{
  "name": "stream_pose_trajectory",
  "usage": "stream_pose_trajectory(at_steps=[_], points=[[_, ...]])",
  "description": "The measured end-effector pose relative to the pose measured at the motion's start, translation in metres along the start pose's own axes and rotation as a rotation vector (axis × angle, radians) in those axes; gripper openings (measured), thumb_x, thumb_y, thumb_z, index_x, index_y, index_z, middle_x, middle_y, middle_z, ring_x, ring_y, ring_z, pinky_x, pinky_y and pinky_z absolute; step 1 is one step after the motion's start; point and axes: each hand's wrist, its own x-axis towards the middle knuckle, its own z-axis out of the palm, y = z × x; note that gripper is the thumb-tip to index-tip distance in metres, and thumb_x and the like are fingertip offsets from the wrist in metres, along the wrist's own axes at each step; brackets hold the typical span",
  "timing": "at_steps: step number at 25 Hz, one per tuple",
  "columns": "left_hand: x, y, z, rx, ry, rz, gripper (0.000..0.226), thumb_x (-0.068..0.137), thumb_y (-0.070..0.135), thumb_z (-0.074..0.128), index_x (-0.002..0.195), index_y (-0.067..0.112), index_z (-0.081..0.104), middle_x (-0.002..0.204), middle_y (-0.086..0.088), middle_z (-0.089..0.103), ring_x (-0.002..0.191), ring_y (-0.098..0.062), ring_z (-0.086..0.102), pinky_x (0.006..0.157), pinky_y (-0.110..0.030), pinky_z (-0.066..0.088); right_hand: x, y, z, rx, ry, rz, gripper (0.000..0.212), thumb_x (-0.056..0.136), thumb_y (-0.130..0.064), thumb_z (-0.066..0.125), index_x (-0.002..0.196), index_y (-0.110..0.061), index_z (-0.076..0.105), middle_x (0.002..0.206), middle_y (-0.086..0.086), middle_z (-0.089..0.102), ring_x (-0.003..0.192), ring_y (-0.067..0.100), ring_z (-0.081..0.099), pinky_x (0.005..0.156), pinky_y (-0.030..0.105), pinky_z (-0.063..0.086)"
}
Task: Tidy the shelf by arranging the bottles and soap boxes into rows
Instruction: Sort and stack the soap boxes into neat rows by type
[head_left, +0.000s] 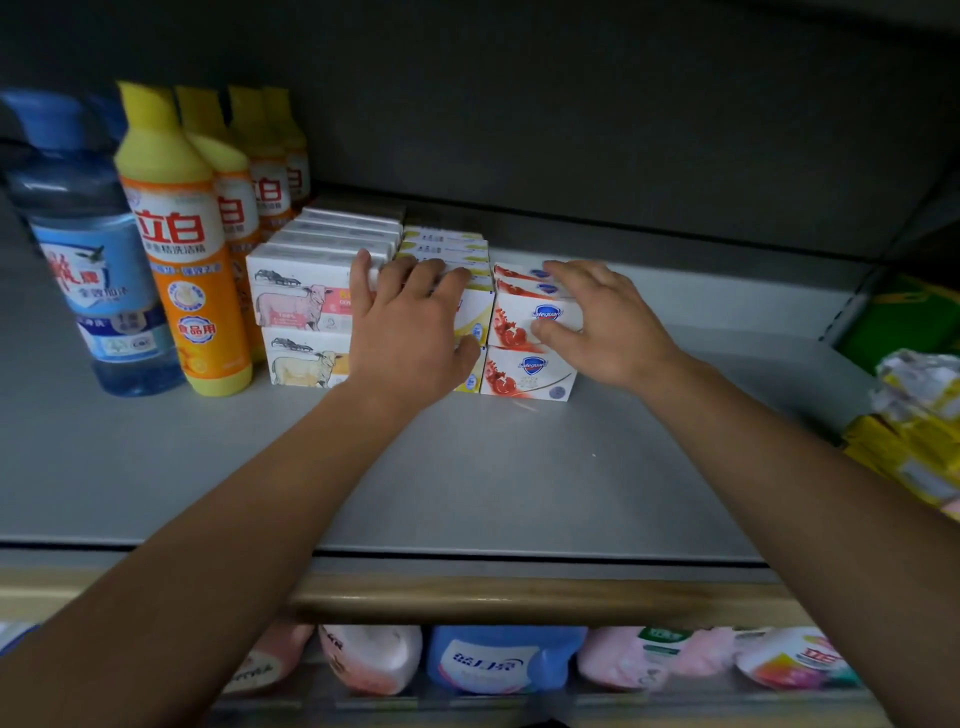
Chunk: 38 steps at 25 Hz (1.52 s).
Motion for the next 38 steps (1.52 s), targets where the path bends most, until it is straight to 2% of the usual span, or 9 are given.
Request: stream_pose_trajectory(at_steps=[4,8,12,16,21,28,33,35,38], points=[[0.007,0.014,-0.025,-0.118,-0.004,-0.007,0.059,0.084,0.042,0.063,0.137,0.020,0.052,0.141,-0.005,0.052,0.134,-0.031,0.040,0.116,-0.052,0.018,-0.022,0.013,-0.039,0.008,0.102,0.047,0.056,0.090,-0.043,0.060,0.140,-0.023,0.048,0.144,0.002,0.046,0.133,0.024,0.041,0.107,0.030,0.032],[-0.008,0.060,-0.038,-0.479,0.084,0.057,0.045,0.082,0.027,0.066,0.124,0.015,0.063,0.123,-0.007,0.065,0.112,-0.029,0.056,0.096,-0.035,0.043,-0.070,0.048,-0.084,-0.035,0.211,0.145,0.046,0.089,-0.038,0.064,0.130,-0.019,0.059,0.133,0.009,0.055,0.125,0.029,0.049,0.102,0.029,0.034],[-0.027,0.122,-0.027,-0.995,-0.218,-0.139,0.028,0.084,0.017,0.067,0.112,0.017,0.069,0.103,-0.002,0.072,0.092,-0.018,0.068,0.087,-0.027,0.051,-0.124,0.100,-0.124,-0.176,0.311,0.359,0.044,0.086,-0.033,0.066,0.125,-0.014,0.063,0.126,0.016,0.059,0.119,0.039,0.050,0.101,0.037,0.038],[-0.035,0.163,-0.003,-1.361,-0.495,-0.398,0.020,0.091,0.009,0.060,0.110,0.008,0.067,0.097,-0.012,0.070,0.079,-0.025,0.067,0.073,-0.032,0.054,-0.159,0.149,-0.136,-0.337,0.316,0.509,0.050,0.086,-0.038,0.067,0.124,-0.006,0.060,0.121,0.025,0.059,0.117,0.043,0.051,0.099,0.045,0.039],[-0.044,0.178,0.012,-1.437,-0.532,-0.444,0.013,0.092,0.004,0.059,0.100,0.010,0.067,0.092,-0.019,0.068,0.062,-0.021,0.061,0.058,-0.028,0.051,-0.171,0.190,-0.132,-0.208,0.146,0.785,0.067,0.087,-0.056,0.056,0.141,-0.019,0.043,0.135,0.021,0.049,0.126,0.042,0.044,0.103,0.045,0.039],[-0.046,0.174,0.006,-1.571,-0.553,-0.407,0.010,0.096,0.015,0.056,0.098,0.014,0.065,0.096,-0.014,0.069,0.062,-0.019,0.065,0.060,-0.028,0.056,-0.169,0.147,-0.120,-0.166,0.506,0.381,0.050,0.082,-0.031,0.071,0.127,-0.014,0.060,0.116,0.020,0.059,0.109,0.038,0.053,0.093,0.040,0.044],[-0.042,0.168,0.007,-1.929,-0.861,-0.618,0.051,0.086,0.050,0.051,0.114,0.009,0.063,0.108,-0.018,0.072,0.093,-0.031,0.071,0.079,-0.038,0.060,-0.158,0.068,-0.061,-0.039,0.387,0.132,0.055,0.078,-0.033,0.076,0.128,-0.015,0.060,0.123,0.010,0.054,0.112,0.027,0.053,0.097,0.029,0.041],[-0.043,0.166,0.008,-2.012,-0.823,-0.637,0.043,0.084,0.044,0.057,0.111,0.011,0.066,0.108,-0.018,0.072,0.097,-0.031,0.070,0.078,-0.039,0.060,-0.154,0.048,-0.042,0.015,0.345,0.139,0.060,0.077,-0.031,0.077,0.131,-0.015,0.057,0.127,0.008,0.050,0.115,0.025,0.048,0.097,0.022,0.034],[-0.045,0.161,0.012,-2.039,-0.627,-0.642,0.020,0.093,0.024,0.058,0.107,0.013,0.067,0.097,-0.012,0.073,0.086,-0.025,0.071,0.066,-0.034,0.059,-0.157,0.035,-0.027,0.162,0.211,0.119,0.068,0.073,-0.027,0.080,0.134,-0.015,0.053,0.131,0.006,0.046,0.121,0.023,0.047,0.104,0.031,0.039]])
